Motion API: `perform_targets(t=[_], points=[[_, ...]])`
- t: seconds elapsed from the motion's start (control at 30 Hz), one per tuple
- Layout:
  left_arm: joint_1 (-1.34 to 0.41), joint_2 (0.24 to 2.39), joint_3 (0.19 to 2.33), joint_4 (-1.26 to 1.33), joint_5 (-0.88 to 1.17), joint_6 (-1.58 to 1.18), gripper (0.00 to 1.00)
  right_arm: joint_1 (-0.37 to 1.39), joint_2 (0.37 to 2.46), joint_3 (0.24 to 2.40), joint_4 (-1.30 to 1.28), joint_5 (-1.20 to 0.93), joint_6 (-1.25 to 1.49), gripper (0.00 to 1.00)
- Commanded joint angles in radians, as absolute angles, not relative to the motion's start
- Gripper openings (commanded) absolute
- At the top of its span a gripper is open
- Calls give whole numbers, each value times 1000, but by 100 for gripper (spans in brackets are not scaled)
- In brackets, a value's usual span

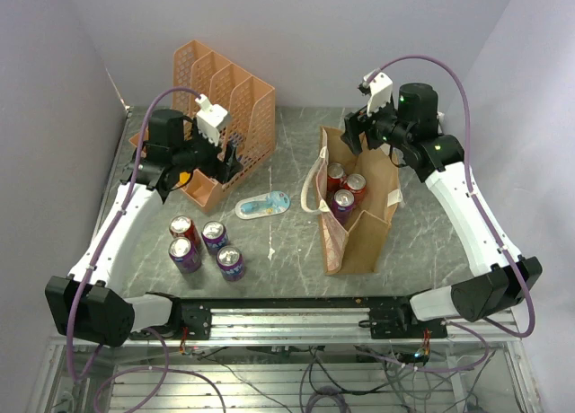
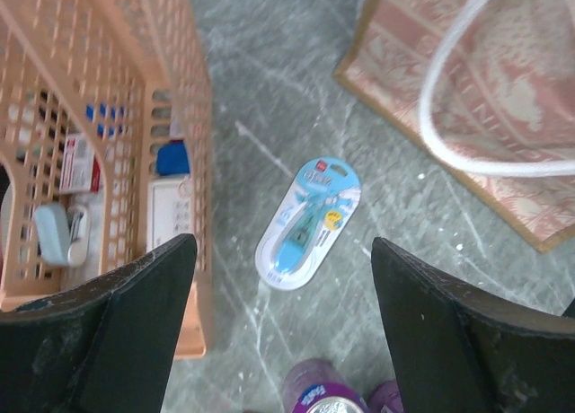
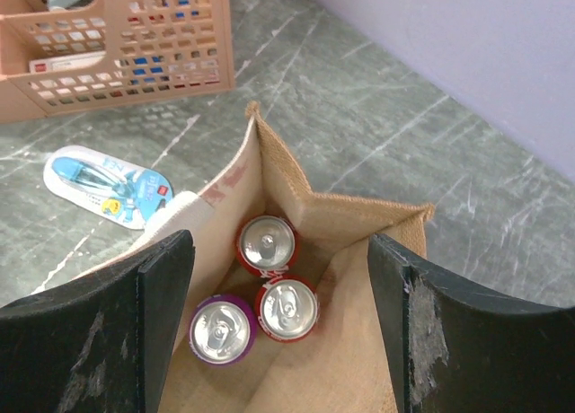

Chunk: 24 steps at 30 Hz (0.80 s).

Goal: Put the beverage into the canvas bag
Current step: Pick up the drink from the center of the board.

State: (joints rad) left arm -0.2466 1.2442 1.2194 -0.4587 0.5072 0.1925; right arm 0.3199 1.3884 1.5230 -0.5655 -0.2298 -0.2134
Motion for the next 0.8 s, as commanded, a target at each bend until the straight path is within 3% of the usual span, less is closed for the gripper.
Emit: perform_targets(t=[0.0,0.47,0.77], points=[[-190,1229,1209,-522,476,243,89,360,1411,1599,-549,-273,-216,78],[-89,1199,1119,-578,481,355,88,688,1461,1677,-590,-296,-320,79],[49,1224,1112,-471,436,177,88,780,1540,1685,-658,-421,-418,81]])
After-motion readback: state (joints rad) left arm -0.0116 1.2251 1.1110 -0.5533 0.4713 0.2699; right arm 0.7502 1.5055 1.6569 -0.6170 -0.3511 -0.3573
